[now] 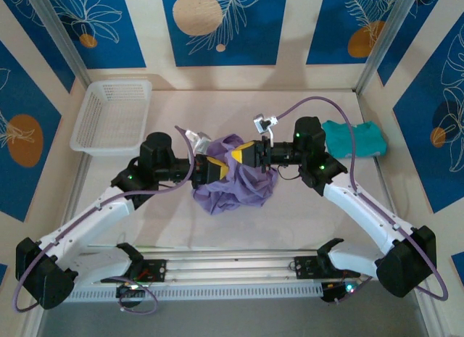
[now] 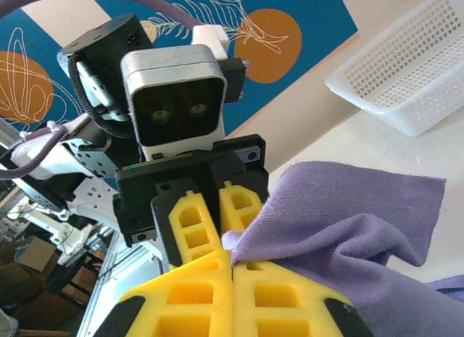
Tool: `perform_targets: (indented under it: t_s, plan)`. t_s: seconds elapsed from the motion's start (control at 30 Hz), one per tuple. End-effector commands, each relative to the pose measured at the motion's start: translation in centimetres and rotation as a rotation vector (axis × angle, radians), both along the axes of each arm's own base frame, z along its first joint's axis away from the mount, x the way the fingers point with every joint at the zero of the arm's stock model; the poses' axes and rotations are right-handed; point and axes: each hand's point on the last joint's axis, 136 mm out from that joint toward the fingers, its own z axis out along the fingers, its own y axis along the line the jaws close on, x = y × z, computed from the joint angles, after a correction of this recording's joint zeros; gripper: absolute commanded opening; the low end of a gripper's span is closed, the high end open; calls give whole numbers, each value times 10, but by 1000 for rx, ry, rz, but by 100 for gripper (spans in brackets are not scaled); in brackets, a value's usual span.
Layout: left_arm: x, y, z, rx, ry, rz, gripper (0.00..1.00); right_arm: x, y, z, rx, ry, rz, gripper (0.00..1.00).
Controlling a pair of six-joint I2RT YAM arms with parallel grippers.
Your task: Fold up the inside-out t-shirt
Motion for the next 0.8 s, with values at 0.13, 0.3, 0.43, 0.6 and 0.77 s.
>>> perform_targets:
  t_s: [0.13, 0.3, 0.43, 0.6, 0.77]
  plan:
    - [-4, 4, 35, -73, -99, 16, 0, 24, -13, 4, -59, 24, -164, 0]
    - [-15, 9, 75, -199, -215, 38, 0, 40, -18, -8, -142, 101, -257, 0]
    - [-29, -6, 73, -193, -256, -24, 0, 33, -16, 0, -106, 66, -223, 0]
    - [-47, -29, 49, -92, -262, -123, 8, 22, -16, 6, -57, -1, -158, 0]
    - [-56, -27, 42, -64, -260, -161, 44, 14, -21, 5, -45, -84, -116, 0]
